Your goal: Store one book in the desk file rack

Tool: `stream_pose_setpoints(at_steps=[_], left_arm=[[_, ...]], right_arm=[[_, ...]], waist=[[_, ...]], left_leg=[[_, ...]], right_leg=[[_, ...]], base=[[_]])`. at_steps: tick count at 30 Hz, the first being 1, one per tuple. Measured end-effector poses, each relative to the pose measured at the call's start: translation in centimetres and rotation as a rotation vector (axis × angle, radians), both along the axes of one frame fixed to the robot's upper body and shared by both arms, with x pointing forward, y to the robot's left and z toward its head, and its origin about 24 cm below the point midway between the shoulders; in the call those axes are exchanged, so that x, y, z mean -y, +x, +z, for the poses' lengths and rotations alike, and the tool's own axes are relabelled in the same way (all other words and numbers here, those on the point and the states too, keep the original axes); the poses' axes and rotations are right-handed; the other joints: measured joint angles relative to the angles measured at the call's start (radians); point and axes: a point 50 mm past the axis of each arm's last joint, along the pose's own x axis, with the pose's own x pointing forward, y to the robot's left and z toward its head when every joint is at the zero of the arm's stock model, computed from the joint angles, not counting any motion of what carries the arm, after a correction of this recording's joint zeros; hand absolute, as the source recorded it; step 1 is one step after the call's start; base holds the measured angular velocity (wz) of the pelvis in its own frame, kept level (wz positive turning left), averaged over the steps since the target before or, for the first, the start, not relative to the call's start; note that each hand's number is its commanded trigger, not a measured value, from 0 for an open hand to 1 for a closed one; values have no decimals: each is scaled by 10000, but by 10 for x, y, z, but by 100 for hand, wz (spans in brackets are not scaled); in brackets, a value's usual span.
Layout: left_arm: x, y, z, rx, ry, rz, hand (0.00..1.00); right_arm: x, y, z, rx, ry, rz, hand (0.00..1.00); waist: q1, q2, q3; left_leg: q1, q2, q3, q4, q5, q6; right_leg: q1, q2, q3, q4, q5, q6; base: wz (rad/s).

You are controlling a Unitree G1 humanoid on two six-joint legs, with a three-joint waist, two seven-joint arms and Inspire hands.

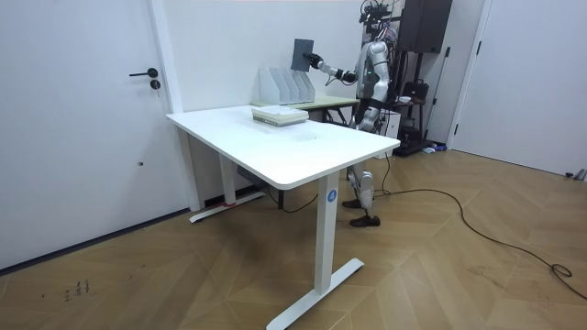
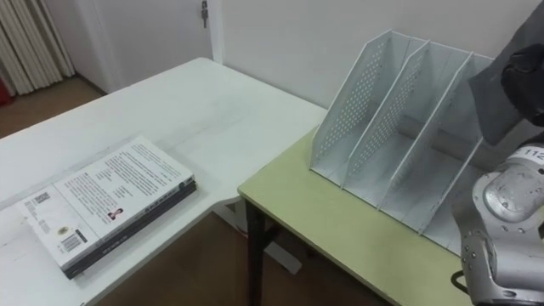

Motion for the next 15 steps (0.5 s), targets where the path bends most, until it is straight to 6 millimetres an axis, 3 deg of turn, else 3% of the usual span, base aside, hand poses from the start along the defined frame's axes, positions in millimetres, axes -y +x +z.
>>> stream_pose_setpoints(at_steps=[15], left_arm=[[0,1,0,35,3,-6,0]], right_arm=[[0,0,0,4,21,-45,100]], waist=[[2,-20,6]], left_leg=[[39,-5,26,2,0,0]], right_leg=[[-8,10,87,30,0,0]], base=[[-1]])
